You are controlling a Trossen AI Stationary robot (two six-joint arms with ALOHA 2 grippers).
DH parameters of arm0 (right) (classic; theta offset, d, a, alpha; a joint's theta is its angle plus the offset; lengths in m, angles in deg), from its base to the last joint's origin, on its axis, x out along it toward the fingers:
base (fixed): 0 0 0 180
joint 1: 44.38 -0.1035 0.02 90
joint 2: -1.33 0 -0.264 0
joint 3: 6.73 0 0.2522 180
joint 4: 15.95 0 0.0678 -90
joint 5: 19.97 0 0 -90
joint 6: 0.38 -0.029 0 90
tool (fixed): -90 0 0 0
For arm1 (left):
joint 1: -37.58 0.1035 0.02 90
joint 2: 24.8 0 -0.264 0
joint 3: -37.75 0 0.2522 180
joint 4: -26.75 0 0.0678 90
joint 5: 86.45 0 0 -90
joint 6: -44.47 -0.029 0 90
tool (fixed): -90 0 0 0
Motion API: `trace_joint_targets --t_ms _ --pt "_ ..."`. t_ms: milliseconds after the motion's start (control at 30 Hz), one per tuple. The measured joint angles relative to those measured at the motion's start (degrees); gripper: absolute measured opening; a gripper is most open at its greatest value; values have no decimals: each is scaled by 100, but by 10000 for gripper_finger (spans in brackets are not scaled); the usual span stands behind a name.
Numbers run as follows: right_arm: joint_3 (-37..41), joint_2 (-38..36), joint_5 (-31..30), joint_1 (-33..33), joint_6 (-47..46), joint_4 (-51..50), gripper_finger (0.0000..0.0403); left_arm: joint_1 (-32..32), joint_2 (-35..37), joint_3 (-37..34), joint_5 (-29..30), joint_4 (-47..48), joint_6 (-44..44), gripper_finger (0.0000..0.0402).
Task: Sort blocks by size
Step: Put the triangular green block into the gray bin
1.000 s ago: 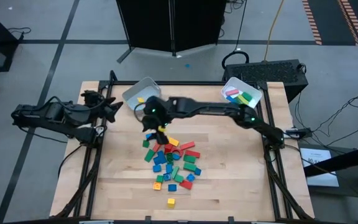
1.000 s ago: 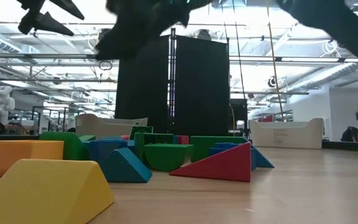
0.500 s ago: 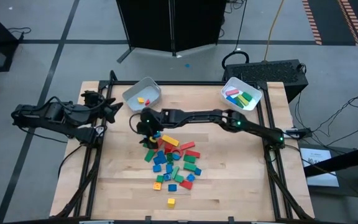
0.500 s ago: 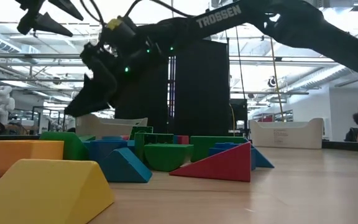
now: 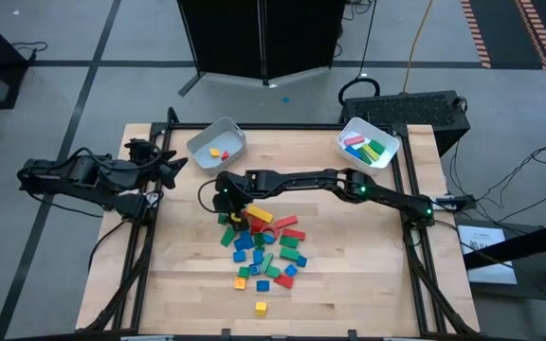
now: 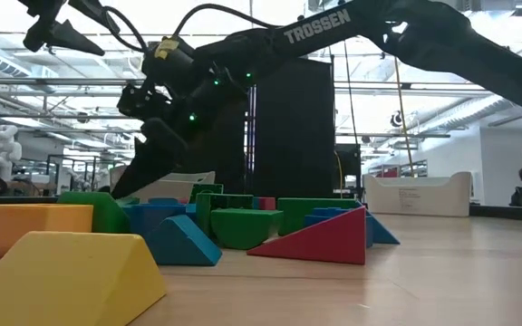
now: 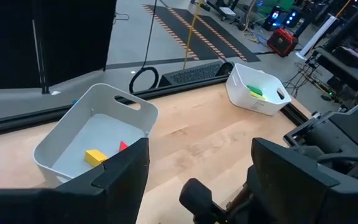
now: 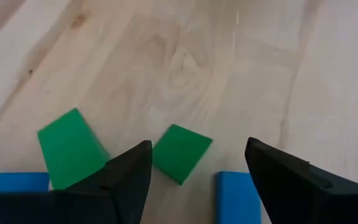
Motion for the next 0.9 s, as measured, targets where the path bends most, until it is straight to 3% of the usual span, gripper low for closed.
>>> trace_joint_targets --t_ms 633,900 --pt "-2 140 -15 -81 1264 147 236 0 -5 0 -87 76 0 281" --pt "-2 140 -56 -74 1322 67 155 0 -7 0 -90 76 0 281"
